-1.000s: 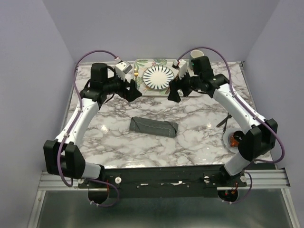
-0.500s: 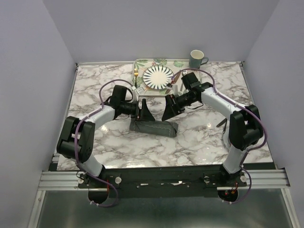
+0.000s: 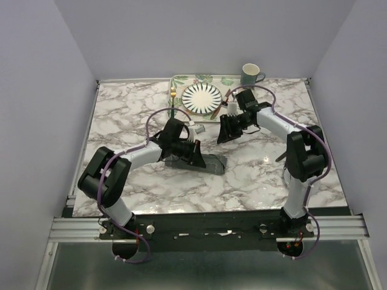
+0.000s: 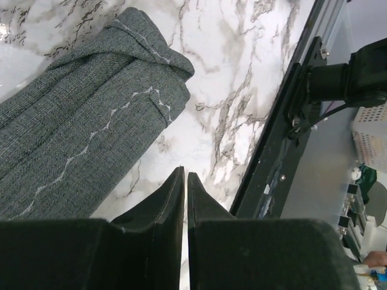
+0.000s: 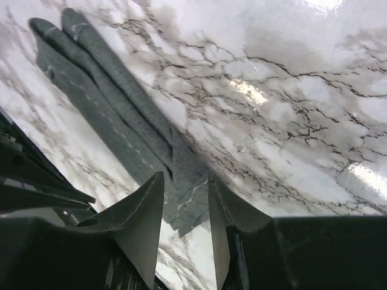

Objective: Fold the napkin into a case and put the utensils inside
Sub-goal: Stuff the top corner of the smaller-rectangle-folded napkin into the folded napkin.

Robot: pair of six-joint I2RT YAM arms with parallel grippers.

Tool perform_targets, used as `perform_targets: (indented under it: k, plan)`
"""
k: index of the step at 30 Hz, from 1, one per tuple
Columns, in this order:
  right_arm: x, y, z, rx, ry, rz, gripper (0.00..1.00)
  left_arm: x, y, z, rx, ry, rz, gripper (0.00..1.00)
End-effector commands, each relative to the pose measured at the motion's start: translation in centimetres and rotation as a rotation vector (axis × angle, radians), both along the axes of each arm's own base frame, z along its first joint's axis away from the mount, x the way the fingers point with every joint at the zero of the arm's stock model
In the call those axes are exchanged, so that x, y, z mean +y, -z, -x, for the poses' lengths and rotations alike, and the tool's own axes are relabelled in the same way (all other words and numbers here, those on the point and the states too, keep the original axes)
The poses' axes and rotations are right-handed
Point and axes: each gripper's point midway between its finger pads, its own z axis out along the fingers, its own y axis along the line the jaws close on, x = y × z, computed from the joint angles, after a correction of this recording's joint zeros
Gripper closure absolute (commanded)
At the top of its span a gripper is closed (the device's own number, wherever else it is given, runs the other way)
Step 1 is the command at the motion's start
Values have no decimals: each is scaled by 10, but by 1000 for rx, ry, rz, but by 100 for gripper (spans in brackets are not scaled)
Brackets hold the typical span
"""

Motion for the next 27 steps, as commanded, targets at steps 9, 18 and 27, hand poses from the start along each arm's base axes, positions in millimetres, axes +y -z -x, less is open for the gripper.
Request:
perform_targets:
  k: [9, 18, 27]
  plan:
    - [19, 33, -17, 39, 14, -40, 56, -12, 46, -9, 23, -70, -126, 77]
    - [35, 56, 9, 81, -51, -19, 55, -19, 60, -24, 43, -92, -154, 77]
    - [34, 77, 29, 89, -94, 36, 55, -28, 59, -34, 44, -99, -126, 77]
